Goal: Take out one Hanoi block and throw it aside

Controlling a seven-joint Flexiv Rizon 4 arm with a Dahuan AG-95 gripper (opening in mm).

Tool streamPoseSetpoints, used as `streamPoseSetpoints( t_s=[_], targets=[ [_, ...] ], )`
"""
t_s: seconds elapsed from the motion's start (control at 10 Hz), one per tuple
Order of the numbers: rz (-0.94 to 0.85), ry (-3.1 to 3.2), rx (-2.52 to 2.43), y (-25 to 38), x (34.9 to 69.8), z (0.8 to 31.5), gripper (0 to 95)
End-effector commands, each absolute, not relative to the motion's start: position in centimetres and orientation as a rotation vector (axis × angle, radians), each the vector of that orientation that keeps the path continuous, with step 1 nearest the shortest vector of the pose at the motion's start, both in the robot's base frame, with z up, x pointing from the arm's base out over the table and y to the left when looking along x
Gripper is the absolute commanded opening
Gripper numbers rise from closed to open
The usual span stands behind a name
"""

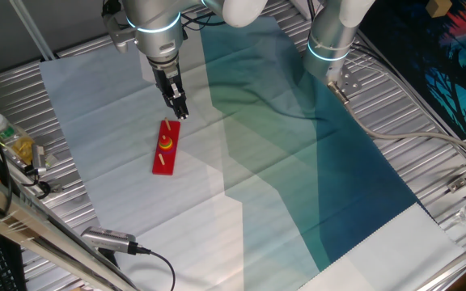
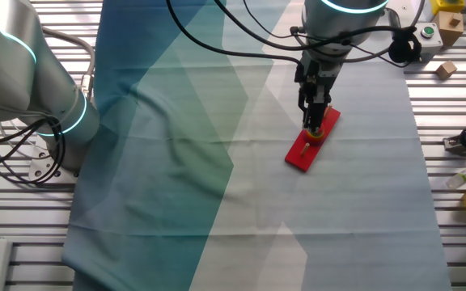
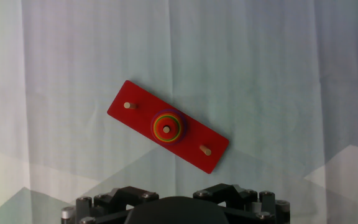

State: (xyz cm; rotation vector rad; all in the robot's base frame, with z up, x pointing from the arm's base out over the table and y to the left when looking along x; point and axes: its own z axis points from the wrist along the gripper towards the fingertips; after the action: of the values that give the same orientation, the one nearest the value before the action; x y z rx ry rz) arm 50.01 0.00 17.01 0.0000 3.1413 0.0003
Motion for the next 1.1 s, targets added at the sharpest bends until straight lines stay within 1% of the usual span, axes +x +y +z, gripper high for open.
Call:
streamPoseSetpoints(
  t_s=[0.1,0.2,1.1],
  targets=[
    [0.000,3.142,0.000,0.00,50.00,17.00,95.0],
    [0.052,3.112,-0.150,0.00,50.00,17.00,0.0],
    [0.040,3.114,-0.159,0.01,50.00,17.03,0.0]
  ],
)
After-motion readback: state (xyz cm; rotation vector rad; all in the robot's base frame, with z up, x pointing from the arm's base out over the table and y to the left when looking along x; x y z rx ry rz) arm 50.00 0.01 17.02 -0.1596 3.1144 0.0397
